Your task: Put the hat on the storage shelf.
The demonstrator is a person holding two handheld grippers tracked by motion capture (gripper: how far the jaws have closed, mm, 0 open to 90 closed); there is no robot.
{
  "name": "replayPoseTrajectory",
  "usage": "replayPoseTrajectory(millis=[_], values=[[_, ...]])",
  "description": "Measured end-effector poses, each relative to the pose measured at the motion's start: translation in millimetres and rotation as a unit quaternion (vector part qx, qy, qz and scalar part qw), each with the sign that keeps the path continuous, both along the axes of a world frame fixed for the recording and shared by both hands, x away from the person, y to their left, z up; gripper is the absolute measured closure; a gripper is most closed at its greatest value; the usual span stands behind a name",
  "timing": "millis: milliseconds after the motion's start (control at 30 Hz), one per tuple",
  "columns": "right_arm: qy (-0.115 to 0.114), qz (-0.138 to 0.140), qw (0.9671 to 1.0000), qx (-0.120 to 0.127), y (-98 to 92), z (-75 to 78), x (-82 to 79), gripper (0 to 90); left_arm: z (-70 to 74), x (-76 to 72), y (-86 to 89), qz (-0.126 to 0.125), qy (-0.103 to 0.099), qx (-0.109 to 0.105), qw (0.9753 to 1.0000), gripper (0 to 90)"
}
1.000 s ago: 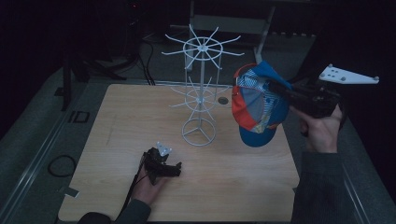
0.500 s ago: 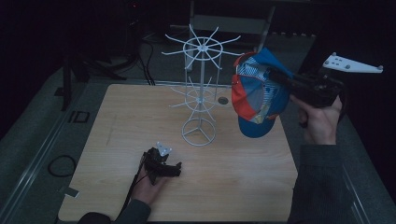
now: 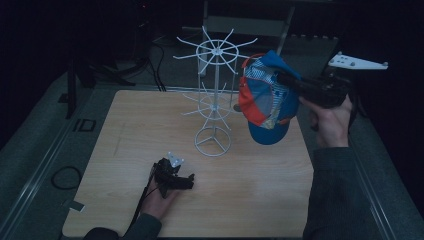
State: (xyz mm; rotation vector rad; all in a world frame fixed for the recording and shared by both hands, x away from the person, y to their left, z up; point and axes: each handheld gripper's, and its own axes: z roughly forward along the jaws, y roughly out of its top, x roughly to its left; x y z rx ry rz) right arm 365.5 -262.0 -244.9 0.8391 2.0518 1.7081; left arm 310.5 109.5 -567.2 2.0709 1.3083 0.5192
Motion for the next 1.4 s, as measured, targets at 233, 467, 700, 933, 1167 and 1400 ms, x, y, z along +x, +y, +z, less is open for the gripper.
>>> replayPoseTrajectory(millis=[233, 467, 700, 933, 1167, 1400], values=[[0.031, 0.000, 0.9994, -0.013, 3.7, -16.3, 6.5, 82.6, -0.3, -0.1, -0.6, 0.003, -0.001, -0.004, 1.0000, 2.6], [0.051, 0.009, 0.9980, -0.036, 8.9, -27.6, 10.2, 80.7, -0.1, -0.2, -0.3, 0.001, 0.000, -0.002, 1.0000, 2.6], [0.044, 0.004, 0.9963, -0.073, 13.7, -32.7, 6.2, 66.6, -0.1, -0.2, -0.4, 0.002, 0.000, -0.003, 1.0000, 2.6], [0.041, -0.005, 0.9947, -0.094, 10.8, -40.5, -3.1, 53.2, 0.0, -0.2, -0.5, 0.002, 0.001, -0.004, 1.0000, 2.6], [0.049, -0.041, 0.9920, -0.109, 4.7, -53.6, -8.6, 38.6, -0.1, -0.1, -0.5, 0.002, 0.001, -0.004, 1.0000, 2.6], [0.068, -0.052, 0.9885, -0.125, 2.1, -66.8, -12.0, 32.1, -0.2, -0.1, -0.6, 0.003, 0.000, -0.004, 1.0000, 2.6]])
